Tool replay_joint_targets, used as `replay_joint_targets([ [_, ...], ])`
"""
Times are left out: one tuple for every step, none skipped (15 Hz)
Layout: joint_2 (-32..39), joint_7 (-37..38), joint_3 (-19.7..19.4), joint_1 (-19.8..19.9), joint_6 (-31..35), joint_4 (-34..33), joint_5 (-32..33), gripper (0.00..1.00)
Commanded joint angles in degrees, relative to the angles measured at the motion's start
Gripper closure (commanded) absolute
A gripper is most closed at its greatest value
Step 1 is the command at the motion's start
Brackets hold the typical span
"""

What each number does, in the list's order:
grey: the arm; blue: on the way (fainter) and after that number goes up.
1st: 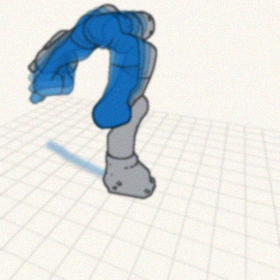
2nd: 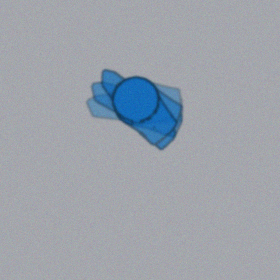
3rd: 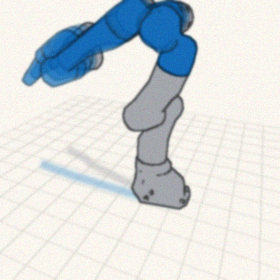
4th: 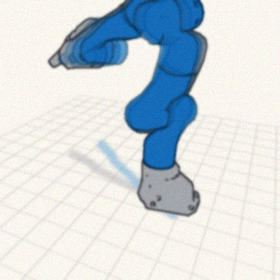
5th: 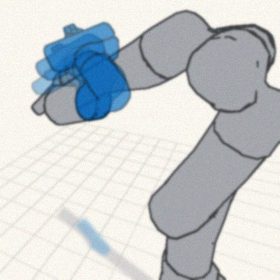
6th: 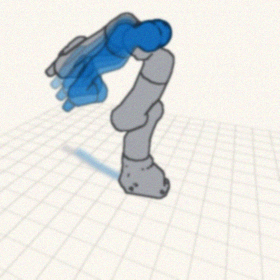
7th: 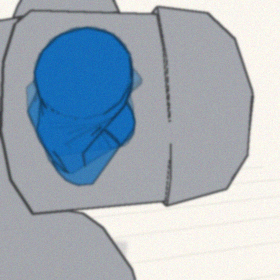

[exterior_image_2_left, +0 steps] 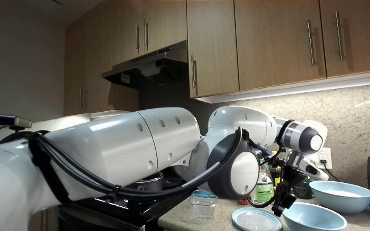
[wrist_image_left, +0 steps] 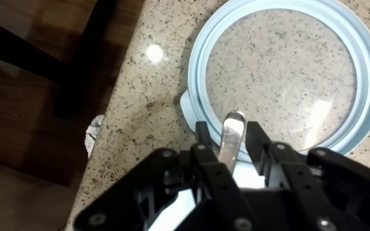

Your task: Remove the spoon from the bowl and put it on the lid that is on the counter

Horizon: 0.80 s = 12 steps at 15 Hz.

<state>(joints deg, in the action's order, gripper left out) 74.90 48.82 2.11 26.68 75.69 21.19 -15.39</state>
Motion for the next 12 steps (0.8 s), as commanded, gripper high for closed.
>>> replay_joint_targets([
  [-1.09,-0.25,0.01,0.15,0.77,1.91,0.07,0.34],
  [-1.02,-0.45,-0.07,0.04,0.93,1.53,0.19,0.28],
  [-0.99,-0.55,-0.03,-0.03,1.14,1.33,0.15,0.23],
  [-1.02,-0.62,-0.02,-0.11,1.46,1.28,0.15,0.17],
  [-0.99,-0.54,0.02,-0.12,1.88,1.22,0.09,0.09],
  [-1.03,-0.59,0.06,-0.09,2.21,1.22,0.05,0.04],
  [-1.1,-0.45,0.11,-0.01,2.51,1.25,-0.03,0.01],
  [-1.18,-0.44,0.16,0.08,2.87,1.25,-0.11,0.0],
  [-1.26,-0.49,0.25,0.18,3.14,1.33,-0.2,0.0],
  [-1.35,-0.44,0.37,0.34,3.41,1.4,-0.37,0.0],
  [-1.38,-0.42,0.43,0.44,3.68,1.44,-0.45,0.0],
  [-1.43,-0.39,0.54,0.63,3.82,1.5,-0.58,0.0],
])
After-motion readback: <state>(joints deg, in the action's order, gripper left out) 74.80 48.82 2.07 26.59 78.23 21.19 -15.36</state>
